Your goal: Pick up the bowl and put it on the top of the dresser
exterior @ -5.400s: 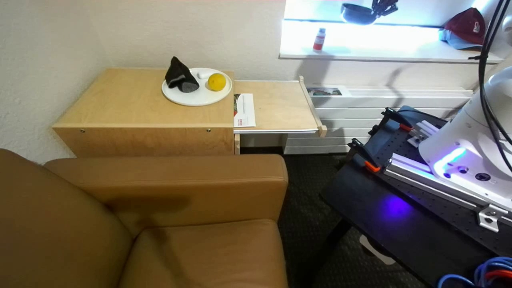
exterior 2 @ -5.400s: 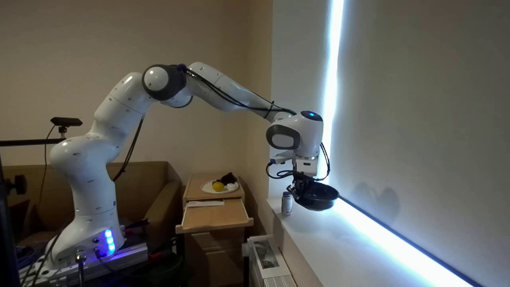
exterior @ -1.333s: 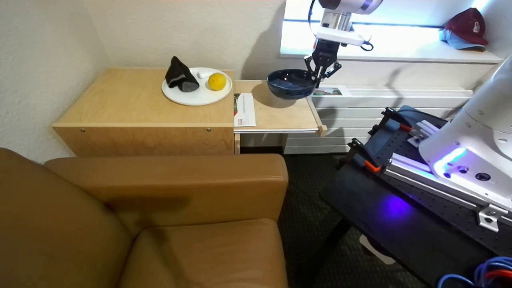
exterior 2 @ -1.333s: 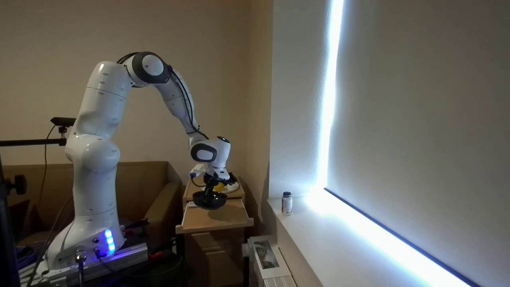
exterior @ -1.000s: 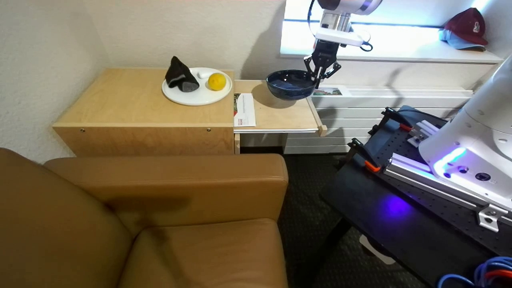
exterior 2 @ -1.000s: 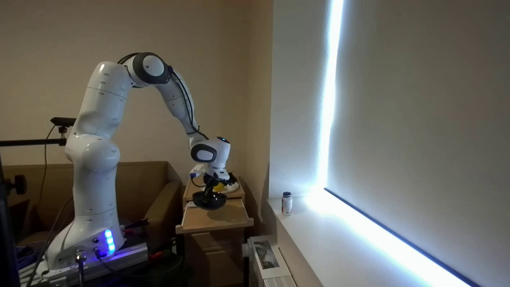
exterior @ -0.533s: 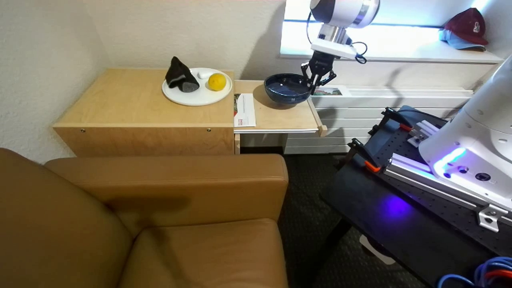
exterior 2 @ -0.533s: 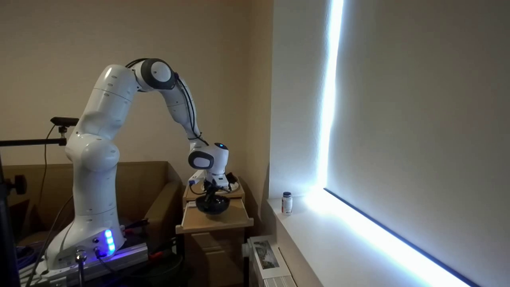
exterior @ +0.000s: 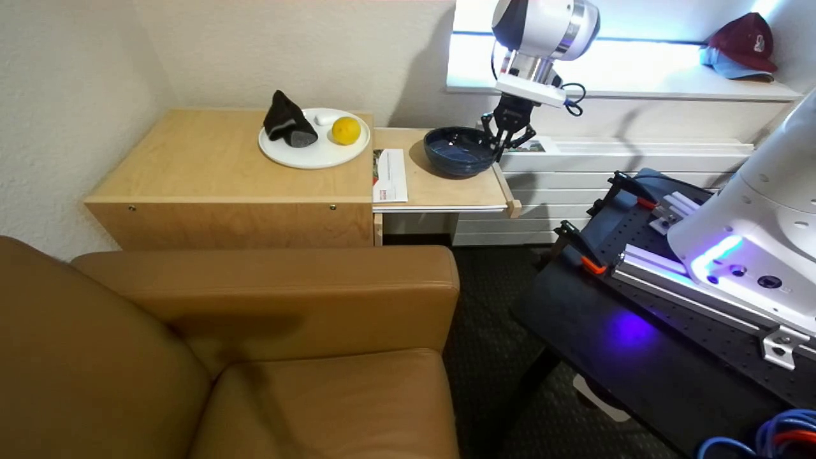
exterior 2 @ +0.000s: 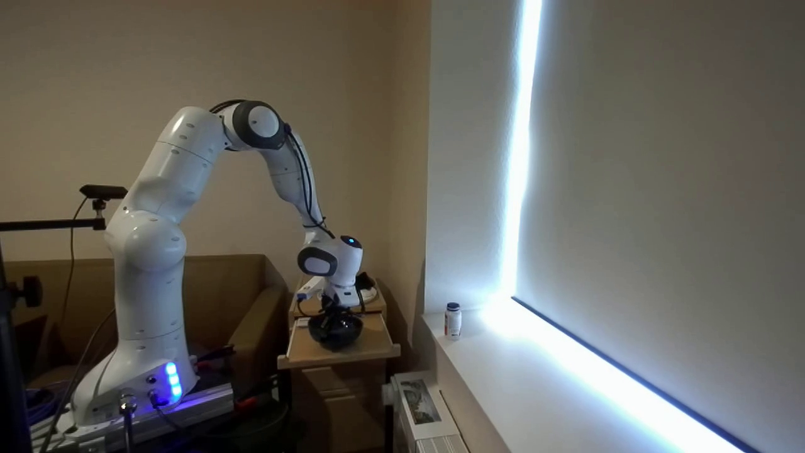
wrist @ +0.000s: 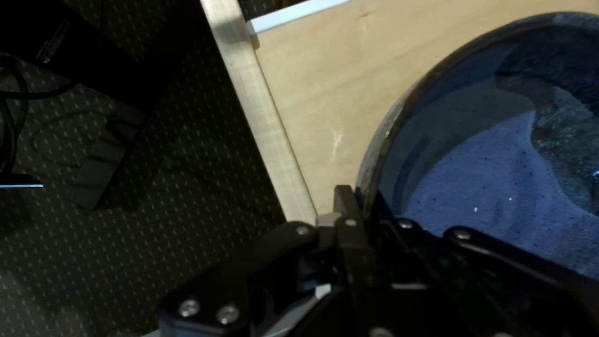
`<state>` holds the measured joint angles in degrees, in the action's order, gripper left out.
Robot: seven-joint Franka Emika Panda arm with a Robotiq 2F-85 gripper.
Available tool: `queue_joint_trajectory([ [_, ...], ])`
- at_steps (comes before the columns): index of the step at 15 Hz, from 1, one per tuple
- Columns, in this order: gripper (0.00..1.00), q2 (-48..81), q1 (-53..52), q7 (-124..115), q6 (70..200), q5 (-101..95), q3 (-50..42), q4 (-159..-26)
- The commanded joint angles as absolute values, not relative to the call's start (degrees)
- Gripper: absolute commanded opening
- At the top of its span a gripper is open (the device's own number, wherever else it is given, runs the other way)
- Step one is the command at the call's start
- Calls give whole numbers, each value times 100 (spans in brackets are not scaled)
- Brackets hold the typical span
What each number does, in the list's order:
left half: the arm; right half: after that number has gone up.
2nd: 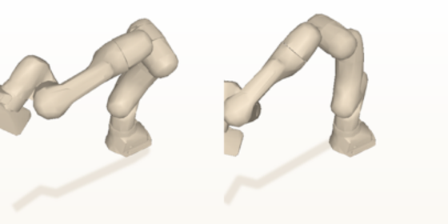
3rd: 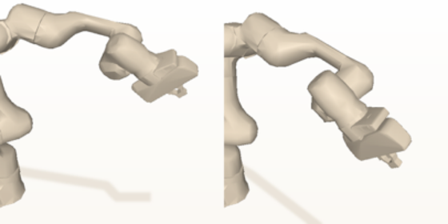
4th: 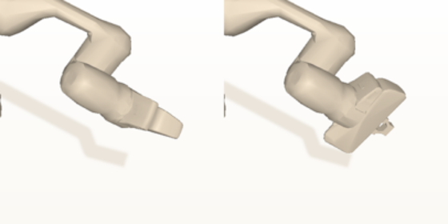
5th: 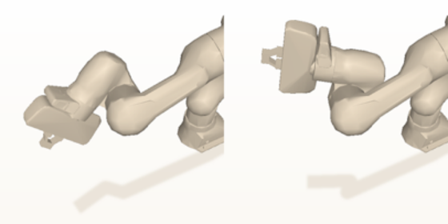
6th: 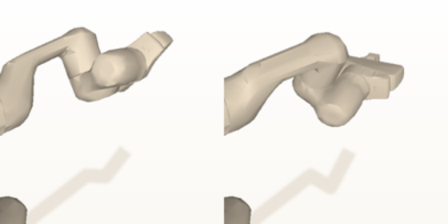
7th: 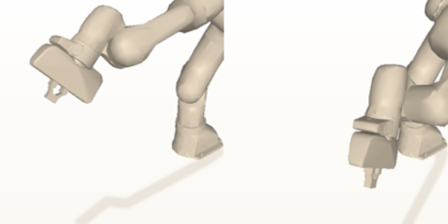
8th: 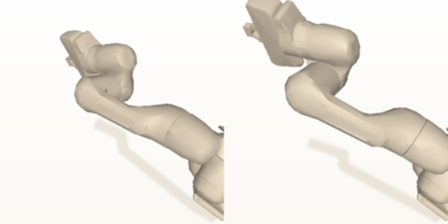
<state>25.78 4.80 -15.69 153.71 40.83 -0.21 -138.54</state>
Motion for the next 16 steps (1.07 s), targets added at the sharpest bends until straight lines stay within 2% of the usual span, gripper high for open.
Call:
queue_joint_trajectory([
  [1, 2, 2688, 605, -1263, 15517, 4273, 67, -13756],
  [6, 2, 2756, 523, -979, 16151, 4228, 99, -13864],
  [7, 33, 2775, 525, -946, 16279, 4213, 122, -13870],
  [8, 34, 2787, 515, -937, 16336, 4239, 122, -13865],
  [13, 69, 2566, 493, -1290, 15668, 3742, -93, -13907],
  [16, 89, 2146, 556, -1476, 14288, 2801, -367, -14001],
])
